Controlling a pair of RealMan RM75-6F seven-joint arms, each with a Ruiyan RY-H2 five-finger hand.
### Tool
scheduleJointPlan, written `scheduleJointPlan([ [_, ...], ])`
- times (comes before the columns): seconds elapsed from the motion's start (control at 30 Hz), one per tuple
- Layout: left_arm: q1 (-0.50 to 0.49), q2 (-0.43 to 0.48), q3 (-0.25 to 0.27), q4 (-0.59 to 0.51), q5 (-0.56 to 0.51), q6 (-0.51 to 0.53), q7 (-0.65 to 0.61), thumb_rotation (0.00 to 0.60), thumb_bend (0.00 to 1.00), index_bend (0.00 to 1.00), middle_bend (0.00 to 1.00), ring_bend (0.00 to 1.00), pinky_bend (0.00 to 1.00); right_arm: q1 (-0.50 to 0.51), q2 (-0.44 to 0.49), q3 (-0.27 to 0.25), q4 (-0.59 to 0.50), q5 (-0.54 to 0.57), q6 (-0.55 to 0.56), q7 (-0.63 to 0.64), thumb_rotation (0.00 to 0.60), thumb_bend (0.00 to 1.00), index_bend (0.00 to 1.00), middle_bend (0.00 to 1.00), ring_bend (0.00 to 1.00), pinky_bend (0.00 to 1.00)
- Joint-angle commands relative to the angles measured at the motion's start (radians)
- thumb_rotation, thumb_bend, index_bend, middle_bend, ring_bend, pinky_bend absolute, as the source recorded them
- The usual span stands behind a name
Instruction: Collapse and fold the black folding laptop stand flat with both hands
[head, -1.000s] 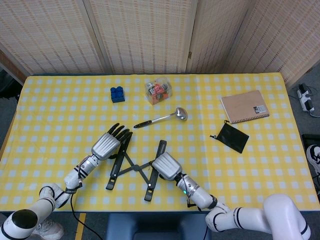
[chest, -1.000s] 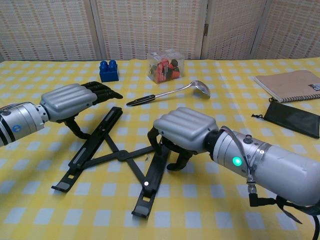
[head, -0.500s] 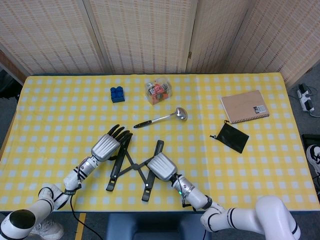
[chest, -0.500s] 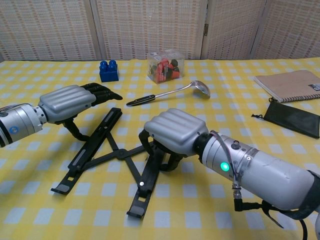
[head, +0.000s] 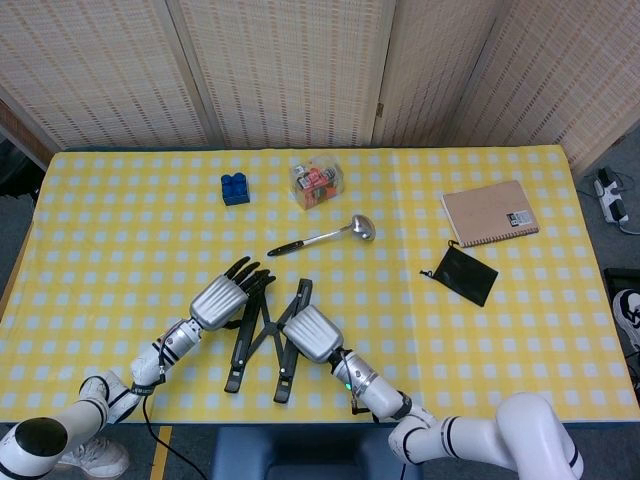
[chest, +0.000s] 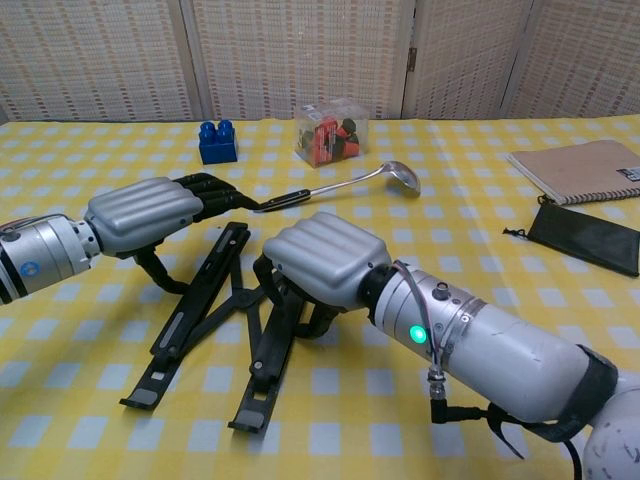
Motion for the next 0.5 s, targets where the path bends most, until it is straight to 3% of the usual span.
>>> scheduleJointPlan([
  [0.03,-0.004,0.007,0.001,-0.021,0.005,0.004,0.013,0.6,0.05,0.11,0.14,0.07,0.04,0.006,-0.012,0.005,0.01,-0.001,-0.003,-0.004,0.6,0.25,0.56,0.86,0.95,0.9],
  [0.4,-0.002,0.027,0.006,-0.088,0.015,0.011,0.059,0.6,0.05,0.11,0.14,0.07,0.04,0.014,-0.042,0.009,0.038,-0.012,0.003,-0.01,0.6,0.25,0.56,0.86,0.95,0.9],
  [0.5,0.007,0.043,-0.004,-0.1,0.002,0.019,0.063,0.6,0.05,0.1,0.14,0.07,0.04,0.011,-0.018,0.006,0.002,-0.02,0.004,-0.007,0.6,0.25,0.51,0.85,0.95,0.9],
])
